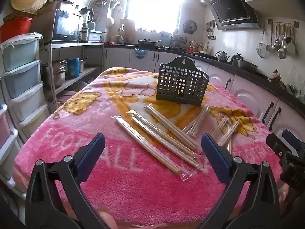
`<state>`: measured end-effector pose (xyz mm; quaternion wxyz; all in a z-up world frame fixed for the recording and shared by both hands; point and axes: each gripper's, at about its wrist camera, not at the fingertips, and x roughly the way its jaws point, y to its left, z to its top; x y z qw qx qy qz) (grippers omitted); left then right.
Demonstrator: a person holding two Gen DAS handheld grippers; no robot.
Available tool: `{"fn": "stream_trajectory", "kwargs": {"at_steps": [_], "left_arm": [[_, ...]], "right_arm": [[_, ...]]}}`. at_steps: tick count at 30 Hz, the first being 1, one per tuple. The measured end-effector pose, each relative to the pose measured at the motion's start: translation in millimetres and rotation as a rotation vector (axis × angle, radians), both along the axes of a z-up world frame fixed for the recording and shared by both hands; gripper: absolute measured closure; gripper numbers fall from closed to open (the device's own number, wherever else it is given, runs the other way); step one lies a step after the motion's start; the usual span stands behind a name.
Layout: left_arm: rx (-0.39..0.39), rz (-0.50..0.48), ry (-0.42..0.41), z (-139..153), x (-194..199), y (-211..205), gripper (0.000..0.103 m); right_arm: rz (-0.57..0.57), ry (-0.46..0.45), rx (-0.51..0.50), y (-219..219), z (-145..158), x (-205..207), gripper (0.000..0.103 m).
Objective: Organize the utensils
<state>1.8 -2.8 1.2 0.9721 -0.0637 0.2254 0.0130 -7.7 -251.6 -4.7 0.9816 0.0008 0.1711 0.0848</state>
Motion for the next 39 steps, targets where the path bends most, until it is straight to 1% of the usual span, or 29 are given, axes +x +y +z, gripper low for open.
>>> {"fn": "stream_trajectory", "kwargs": {"at_steps": [39], "left_arm": [[0.006,-0.010,-0.008,2.1,2.6,-6.4,0.011]], "right_arm": [[0.011,0.006,0.008,1.5,-1.0,4.5,0.006]]}}
